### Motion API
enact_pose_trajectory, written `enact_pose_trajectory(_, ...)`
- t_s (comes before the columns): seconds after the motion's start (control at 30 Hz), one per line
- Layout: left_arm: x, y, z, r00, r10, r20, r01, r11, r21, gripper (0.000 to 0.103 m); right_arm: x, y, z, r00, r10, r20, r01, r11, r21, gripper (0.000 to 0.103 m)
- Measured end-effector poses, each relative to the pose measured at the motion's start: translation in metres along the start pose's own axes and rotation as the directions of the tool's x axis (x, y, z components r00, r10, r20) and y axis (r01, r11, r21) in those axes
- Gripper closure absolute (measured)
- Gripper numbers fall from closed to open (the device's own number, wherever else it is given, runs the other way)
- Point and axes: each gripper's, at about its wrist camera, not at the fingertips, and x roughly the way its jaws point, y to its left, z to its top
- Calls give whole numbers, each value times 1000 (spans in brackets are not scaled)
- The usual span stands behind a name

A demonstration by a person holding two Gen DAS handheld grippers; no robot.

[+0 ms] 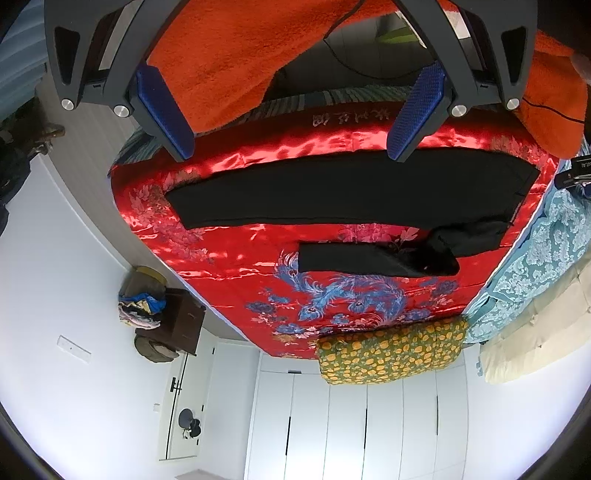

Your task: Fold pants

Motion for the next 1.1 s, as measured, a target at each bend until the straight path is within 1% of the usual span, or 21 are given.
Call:
enact_pose_trajectory(0.1, 0, 0, 0, 1000, -2, -1, 2, 1000, -2, 1, 0, 0, 1, 1000, -12, -9, 12, 1000, -2, 0)
enact_pose_trajectory(0.27, 1, 3, 0, 1000, -2, 0, 2, 1000, -11, 1, 3, 2, 5, 1000, -9, -26, 10, 1000, 8, 0)
enact_pose_trajectory(0.33, 2, 3, 0, 1000, -4, 1, 4, 1000, -17, 1, 2, 3, 9, 1000, -12, -22, 12, 1000, 7, 0)
enact_pose_trajectory(0.47, 4, 1, 0, 1000, -6, -9, 6, 1000, -15, 1, 3, 2, 16, 998, -58, -26, 58, 998, 15, 0)
enact_pose_trajectory(0.63, 4, 0, 0, 1000, -2, -7, 2, 1000, -12, 1, 12, -3, 15, 992, -108, -68, 110, 994, 23, 0)
enact_pose_trajectory(0.77, 6, 1, 0, 1000, 2, -15, -2, 1000, -18, 1, 16, -6, 14, 989, -123, -87, 125, 992, 23, 0)
enact_pose_trajectory(1.1, 8, 1, 1, 1000, 3, -17, -3, 1000, -16, 1, 15, -5, 14, 984, -164, -74, 165, 986, 5, 0)
